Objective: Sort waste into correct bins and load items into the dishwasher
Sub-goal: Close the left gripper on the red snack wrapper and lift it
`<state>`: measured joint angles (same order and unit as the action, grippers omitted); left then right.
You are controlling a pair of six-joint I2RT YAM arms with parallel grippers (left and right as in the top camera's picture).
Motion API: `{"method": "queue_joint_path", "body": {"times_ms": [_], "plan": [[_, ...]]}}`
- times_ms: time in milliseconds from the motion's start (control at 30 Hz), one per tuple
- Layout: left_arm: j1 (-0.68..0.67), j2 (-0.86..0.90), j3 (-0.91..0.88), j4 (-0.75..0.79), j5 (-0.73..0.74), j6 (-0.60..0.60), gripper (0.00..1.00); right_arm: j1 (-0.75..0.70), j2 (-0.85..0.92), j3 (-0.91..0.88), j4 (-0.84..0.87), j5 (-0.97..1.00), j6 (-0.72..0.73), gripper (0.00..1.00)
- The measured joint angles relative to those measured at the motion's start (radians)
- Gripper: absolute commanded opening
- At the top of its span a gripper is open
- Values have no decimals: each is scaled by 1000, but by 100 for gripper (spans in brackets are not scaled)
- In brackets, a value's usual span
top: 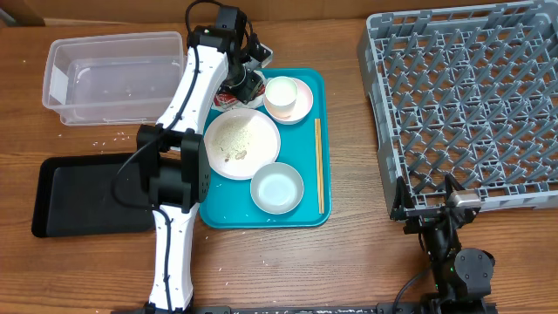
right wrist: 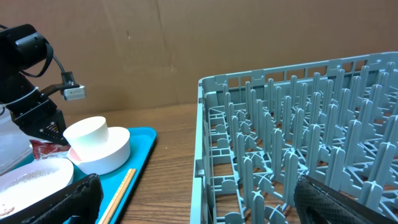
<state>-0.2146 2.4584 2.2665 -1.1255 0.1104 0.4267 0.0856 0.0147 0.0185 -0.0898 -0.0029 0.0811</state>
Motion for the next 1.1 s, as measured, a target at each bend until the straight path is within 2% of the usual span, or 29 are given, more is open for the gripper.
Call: {"method": "queue_joint_path", "body": {"times_ms": [300, 467, 800, 900, 1100], "plan": [[0, 0, -28, 27, 0, 0, 52, 0, 0, 0, 0, 0, 0, 100], [0, 1, -50, 34, 0, 0, 48, 0, 0, 0, -1, 0, 0, 100], [0, 2, -50, 43, -3, 2, 20, 0, 0, 0, 0, 0, 0, 100], [0, 2, -50, 43, -3, -1, 4, 0, 0, 0, 0, 0, 0, 100], [0, 2, -50, 43, -4, -10, 4, 0, 0, 0, 0, 0, 0, 100]]}}
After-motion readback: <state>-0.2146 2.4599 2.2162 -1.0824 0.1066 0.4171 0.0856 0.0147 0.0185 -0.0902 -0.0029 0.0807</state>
